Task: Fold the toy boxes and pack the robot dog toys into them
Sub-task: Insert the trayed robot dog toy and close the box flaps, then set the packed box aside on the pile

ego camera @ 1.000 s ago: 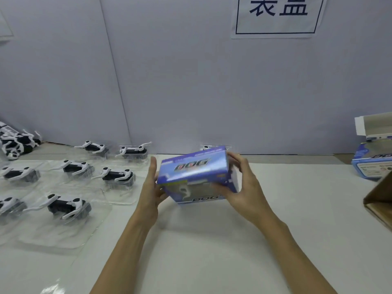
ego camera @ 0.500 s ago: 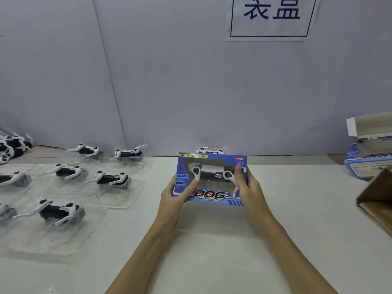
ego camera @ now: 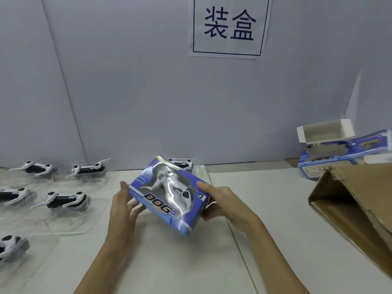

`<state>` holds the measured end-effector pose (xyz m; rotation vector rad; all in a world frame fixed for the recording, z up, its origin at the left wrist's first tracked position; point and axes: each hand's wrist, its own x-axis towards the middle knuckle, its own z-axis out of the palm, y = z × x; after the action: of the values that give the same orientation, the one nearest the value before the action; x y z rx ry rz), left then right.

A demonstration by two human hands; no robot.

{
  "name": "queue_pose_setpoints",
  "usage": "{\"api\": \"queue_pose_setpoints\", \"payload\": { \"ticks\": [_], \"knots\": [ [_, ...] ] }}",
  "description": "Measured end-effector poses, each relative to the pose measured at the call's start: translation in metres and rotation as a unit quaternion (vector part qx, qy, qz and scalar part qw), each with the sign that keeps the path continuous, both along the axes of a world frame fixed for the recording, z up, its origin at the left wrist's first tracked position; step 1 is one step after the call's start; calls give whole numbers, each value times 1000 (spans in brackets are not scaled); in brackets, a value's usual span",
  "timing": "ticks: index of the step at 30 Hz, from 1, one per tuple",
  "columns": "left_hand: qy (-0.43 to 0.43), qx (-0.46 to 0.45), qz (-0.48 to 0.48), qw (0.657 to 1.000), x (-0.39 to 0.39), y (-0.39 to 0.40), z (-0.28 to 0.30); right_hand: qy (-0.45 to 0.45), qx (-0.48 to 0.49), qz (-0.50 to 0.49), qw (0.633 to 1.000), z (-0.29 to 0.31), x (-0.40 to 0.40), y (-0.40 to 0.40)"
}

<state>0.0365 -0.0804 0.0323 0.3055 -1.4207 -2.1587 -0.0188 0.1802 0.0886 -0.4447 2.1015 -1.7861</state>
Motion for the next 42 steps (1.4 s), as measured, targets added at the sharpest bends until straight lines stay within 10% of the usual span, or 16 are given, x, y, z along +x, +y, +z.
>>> {"api": "queue_pose_setpoints", "payload": {
  "ticks": [4,9,17,22,26,30,36,42],
  "knots": [
    [-21,29,-3,999,0,-4,-3,7,-252,-197,947,12,-12,16],
    [-51,-1,-22,998,-1,-3,-7,132,-528,-374,751,16,-25,43],
    [-94,-196,-9,976,-3,12,-16,30,-261,-279,924,-6,-20,8],
    [-56,-524,13,849,0,21,-35,121,-9,-230,966,-26,-29,-16],
    [-28,-626,-6,779,-6,23,-41,222,315,-256,887,-17,-89,6],
    [10,-643,22,765,-12,24,-41,256,587,-265,721,12,-161,57],
    [11,-638,44,769,-19,23,-45,145,768,-358,511,37,-216,127],
    [-13,-625,22,780,-15,22,-42,138,781,-355,495,38,-216,143]
  ]
}}
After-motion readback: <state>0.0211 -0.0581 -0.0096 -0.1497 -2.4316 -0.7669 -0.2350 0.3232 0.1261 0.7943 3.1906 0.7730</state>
